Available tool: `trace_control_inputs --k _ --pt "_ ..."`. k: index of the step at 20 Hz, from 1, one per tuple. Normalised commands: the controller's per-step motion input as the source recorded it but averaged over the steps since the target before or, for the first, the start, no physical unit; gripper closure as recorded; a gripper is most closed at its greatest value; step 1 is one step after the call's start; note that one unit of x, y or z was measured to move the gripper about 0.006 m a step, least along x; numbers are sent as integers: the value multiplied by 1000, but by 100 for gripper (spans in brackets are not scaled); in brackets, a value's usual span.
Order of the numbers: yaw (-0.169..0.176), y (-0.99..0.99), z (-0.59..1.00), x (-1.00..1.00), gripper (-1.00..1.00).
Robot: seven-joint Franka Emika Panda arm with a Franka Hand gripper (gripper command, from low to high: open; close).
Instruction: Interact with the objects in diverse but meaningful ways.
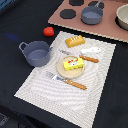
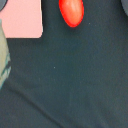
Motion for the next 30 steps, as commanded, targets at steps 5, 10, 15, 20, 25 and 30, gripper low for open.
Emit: trace_control_inputs --k 5,10,15,20,25,30 --pt "0 -179 -667 -196 -100" --pt "0 -187 -711 -224 -100" --pt "3 -111 -636 -335 -100" --pt "16 -82 -550 -385 -100" --pt "37 -55 -484 -453 -100" --pt "52 -30 -520 -386 -100"
